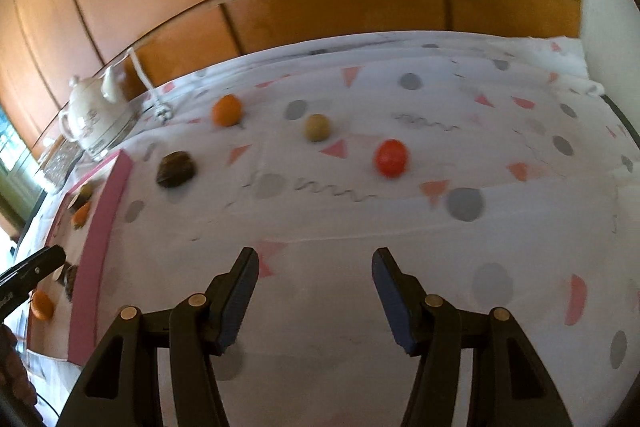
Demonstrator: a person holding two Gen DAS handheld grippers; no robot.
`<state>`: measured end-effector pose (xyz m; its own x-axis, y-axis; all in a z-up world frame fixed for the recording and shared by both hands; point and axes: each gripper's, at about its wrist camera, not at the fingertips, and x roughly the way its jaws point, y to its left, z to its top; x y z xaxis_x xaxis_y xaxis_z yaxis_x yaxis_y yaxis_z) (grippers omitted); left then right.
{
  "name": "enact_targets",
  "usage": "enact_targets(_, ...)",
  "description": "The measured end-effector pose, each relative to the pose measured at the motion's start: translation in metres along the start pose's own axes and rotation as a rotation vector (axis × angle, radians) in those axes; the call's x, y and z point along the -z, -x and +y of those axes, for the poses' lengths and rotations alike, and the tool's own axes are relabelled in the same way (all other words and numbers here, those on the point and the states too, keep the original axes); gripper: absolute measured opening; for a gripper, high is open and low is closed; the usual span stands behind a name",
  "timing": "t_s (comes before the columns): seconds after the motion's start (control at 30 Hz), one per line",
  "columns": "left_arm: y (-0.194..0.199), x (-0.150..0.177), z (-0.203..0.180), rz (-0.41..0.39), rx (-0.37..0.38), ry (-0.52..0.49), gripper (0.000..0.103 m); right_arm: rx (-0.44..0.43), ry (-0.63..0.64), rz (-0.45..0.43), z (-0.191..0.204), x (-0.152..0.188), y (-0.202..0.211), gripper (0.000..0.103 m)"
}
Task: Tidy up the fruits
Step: 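Grasp the red tomato on the cloth with the right gripper, then grasp the second dark round taro with the left gripper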
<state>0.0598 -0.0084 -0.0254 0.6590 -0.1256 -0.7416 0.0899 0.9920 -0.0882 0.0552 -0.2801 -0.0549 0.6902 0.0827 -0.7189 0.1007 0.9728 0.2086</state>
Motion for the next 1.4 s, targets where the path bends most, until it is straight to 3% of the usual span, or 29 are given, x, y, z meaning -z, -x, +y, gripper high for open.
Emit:
enact_targets(0.33,-0.015,-0.008,-0.025,0.022,0.036,-0.044,0.044,0.066,-0.103,-0.021,-0.049,-0.004,0.003,0.06)
enact_targets(0.6,-0.029,-0.015,-0.035,0.036,0.046,-0.05,0.047,0.095,-0.114,-0.04,-0.063,-0.012,0.003,0.06)
enact_targets(0.83,-0.04,-0.022,-0.038,0.05,0.048,-0.042,0.049,0.133,-0.099,-0.033,-0.066,-0.023,-0.01,0.057)
enact_targets(1.07,-0.05,-0.03,-0.038,0.064,0.058,-0.014,0.05,0.09,-0.026,-0.028,-0.044,-0.046,-0.028,0.057)
enact_targets(1.27,-0.06,-0.038,-0.04,0.069,0.074,0.005,0.054,0.106,0.022,-0.001,-0.032,-0.057,-0.057,0.057)
enact_targets(1.4,-0.068,-0.043,-0.041,0.082,0.085,0.025,0.057,0.127,0.041,0.031,-0.029,-0.06,-0.072,0.027)
